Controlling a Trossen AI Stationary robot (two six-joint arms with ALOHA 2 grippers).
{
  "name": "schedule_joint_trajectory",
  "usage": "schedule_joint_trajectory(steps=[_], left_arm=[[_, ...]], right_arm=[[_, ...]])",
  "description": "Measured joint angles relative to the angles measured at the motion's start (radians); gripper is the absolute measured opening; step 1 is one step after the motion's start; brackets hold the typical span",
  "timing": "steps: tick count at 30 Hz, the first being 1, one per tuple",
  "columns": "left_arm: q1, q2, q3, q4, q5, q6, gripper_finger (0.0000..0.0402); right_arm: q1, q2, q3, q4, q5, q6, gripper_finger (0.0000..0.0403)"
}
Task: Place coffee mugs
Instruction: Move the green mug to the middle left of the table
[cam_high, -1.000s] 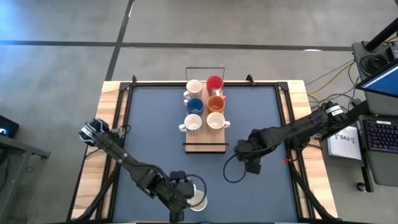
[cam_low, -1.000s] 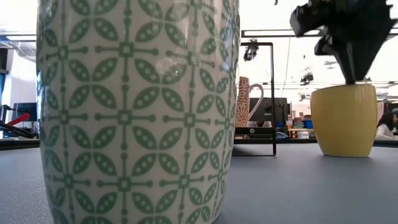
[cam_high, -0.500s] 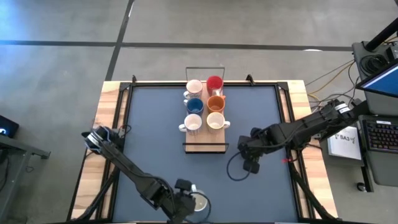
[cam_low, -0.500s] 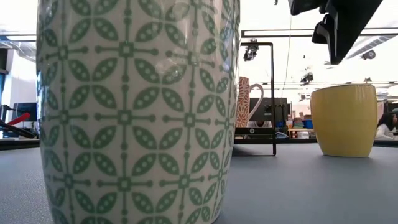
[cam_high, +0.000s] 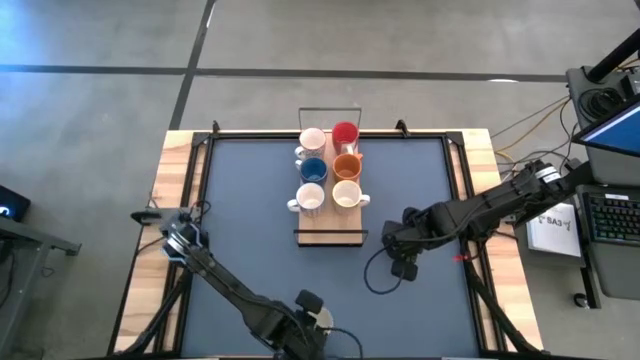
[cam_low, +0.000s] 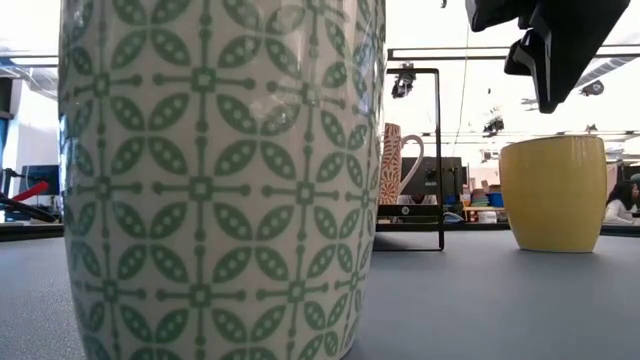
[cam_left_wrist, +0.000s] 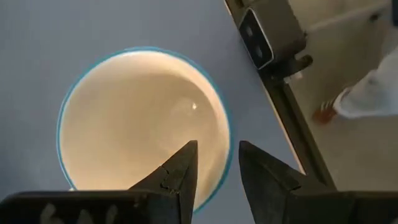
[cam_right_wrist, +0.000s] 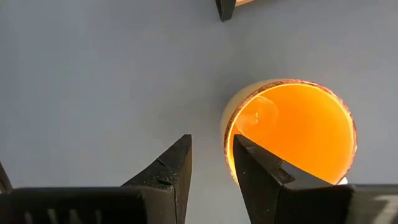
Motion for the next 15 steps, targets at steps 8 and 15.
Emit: schedule_joint_trajectory(steps=[8, 15], left_arm=[[-0.002, 0.178, 0.278, -0.241, -0.035, 0.074, 0.0070], [0.018, 0.185, 0.337, -0.342, -0.003, -0.030, 0.0014]], right_arm=[[0.012, 0.001, -0.001, 0.000, 0.000, 0.006, 0.0107], [0.011, 0.001, -0.002, 0.000, 0.000, 0.009, 0.0107]])
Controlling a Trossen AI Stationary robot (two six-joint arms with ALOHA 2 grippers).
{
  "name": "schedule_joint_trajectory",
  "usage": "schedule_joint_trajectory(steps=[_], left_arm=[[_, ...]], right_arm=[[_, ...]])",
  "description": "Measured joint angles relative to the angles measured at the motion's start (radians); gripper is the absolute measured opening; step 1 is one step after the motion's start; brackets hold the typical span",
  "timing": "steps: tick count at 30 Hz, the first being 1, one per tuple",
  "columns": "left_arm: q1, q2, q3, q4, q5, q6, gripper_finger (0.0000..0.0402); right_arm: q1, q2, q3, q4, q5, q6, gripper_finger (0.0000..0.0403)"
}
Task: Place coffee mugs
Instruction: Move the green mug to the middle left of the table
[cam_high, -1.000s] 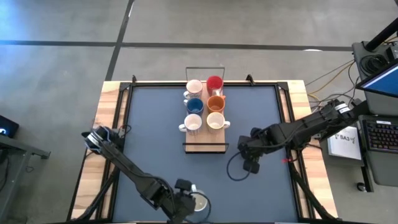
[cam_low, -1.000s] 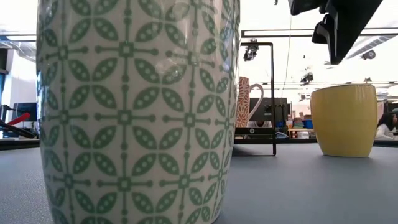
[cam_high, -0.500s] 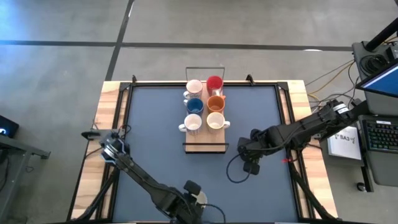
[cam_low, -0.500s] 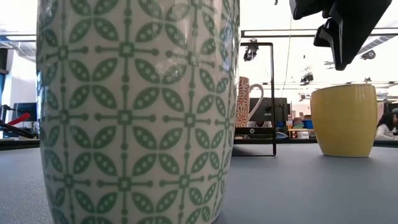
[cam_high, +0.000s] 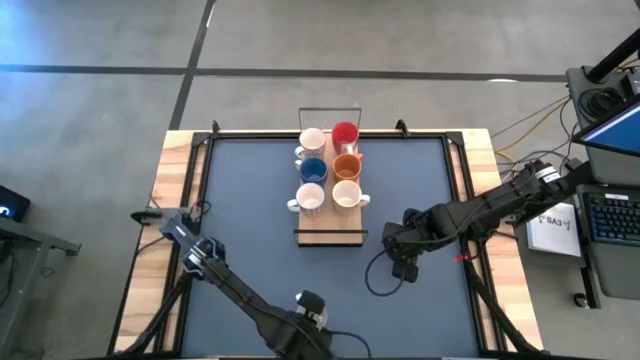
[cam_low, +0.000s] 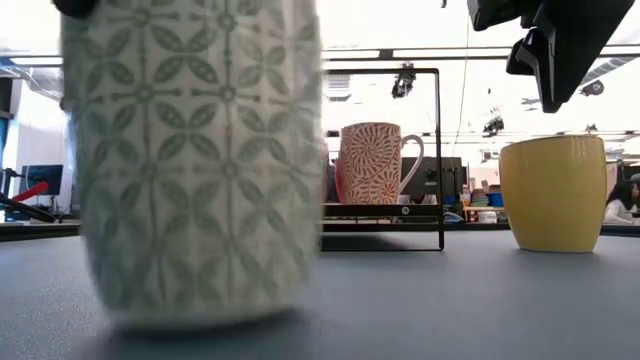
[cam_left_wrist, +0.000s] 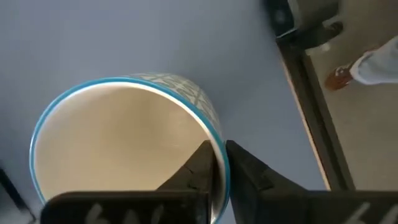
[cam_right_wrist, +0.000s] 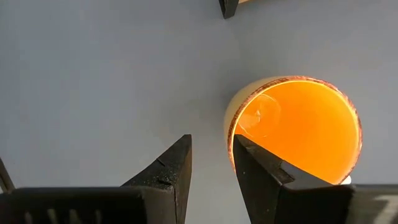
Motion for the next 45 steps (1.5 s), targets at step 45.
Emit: schedule_joint_trajectory(steps=[45], left_arm=[[0.314, -0.935, -1.266, 0.401, -0.119, -0.310, 0.0012]], right_arm=[[-0.001, 0.000, -0.002, 0.001, 0.000, -0.087, 0.0107]])
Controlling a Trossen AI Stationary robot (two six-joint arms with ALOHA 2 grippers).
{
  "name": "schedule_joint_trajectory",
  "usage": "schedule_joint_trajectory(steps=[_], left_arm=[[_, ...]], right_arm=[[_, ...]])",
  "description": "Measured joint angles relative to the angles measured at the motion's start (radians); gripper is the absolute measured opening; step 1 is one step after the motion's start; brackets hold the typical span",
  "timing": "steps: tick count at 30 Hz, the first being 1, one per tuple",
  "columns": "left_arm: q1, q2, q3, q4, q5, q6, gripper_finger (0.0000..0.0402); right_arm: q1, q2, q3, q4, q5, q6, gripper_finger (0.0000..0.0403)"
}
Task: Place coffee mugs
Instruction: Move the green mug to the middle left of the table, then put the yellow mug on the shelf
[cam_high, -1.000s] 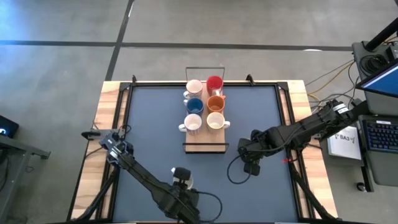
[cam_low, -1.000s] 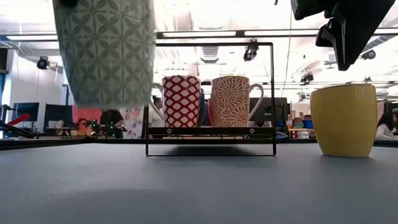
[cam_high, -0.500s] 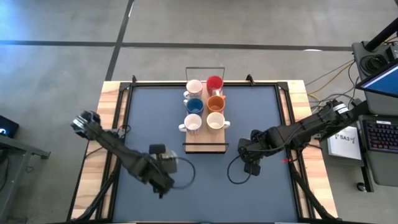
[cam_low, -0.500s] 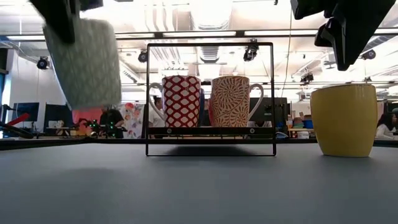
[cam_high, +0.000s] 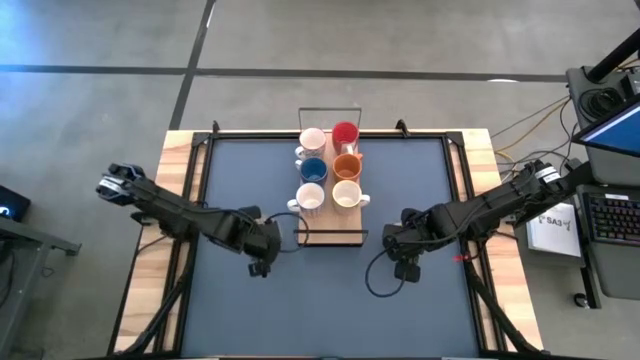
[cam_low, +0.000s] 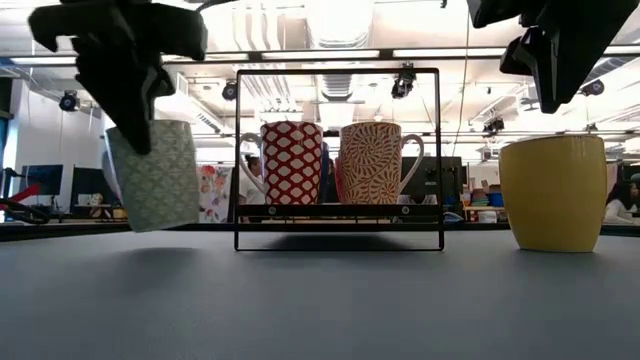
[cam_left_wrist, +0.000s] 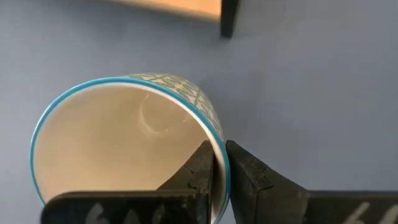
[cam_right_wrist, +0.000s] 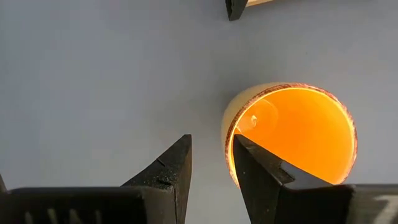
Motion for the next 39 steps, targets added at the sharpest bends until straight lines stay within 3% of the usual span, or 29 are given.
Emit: schedule_joint_trajectory(steps=[20, 32, 39], left_arm=[[0.042, 0.046, -0.004, 0.055, 0.055, 0.014, 0.0018], [0.041, 0.046, 0.015, 0.094, 0.052, -0.041, 0.0103], [0.029, 0.045, 0.124, 0.096, 0.036, -0.001, 0.0125]], right_arm=[[0.000, 0.000, 0.000, 0.003, 0.000, -0.001, 0.0107], [0.000, 0.000, 0.000, -0.045, -0.004, -0.022, 0.0107], [0.001, 0.000, 0.000, -0.126, -0.010, -0.172, 0.0107]])
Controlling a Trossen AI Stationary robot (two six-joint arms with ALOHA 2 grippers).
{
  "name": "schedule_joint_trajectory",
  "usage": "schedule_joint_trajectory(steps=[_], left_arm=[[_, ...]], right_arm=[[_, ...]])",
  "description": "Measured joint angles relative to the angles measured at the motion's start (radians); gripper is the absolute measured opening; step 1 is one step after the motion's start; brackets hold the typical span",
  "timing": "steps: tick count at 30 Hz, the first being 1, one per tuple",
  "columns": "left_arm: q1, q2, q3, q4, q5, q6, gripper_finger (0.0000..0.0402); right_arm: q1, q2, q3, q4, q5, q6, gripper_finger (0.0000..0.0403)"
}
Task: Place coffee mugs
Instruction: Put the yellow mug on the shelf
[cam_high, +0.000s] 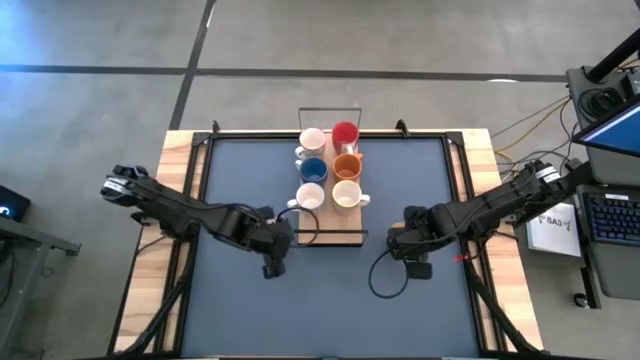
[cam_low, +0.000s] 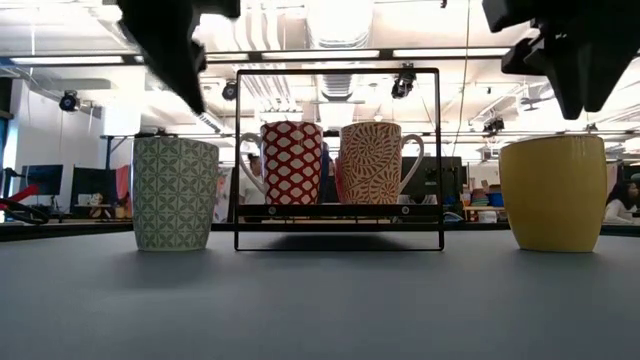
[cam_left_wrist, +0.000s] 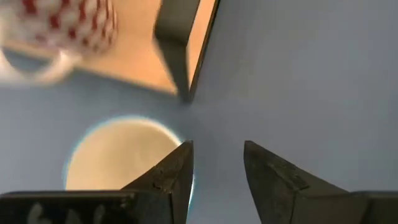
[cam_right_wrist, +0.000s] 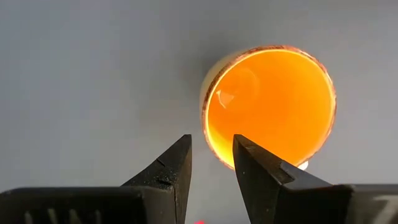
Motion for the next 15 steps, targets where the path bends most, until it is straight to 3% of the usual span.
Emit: schedule_joint_trajectory(steps=[15], left_arm=[[-0.078, -0.001, 0.207, -0.043, -0.121, 0.028, 0.0126]], right_arm=[[0.000, 0.000, -0.101, 0.032, 0.002, -0.135, 0.0107]])
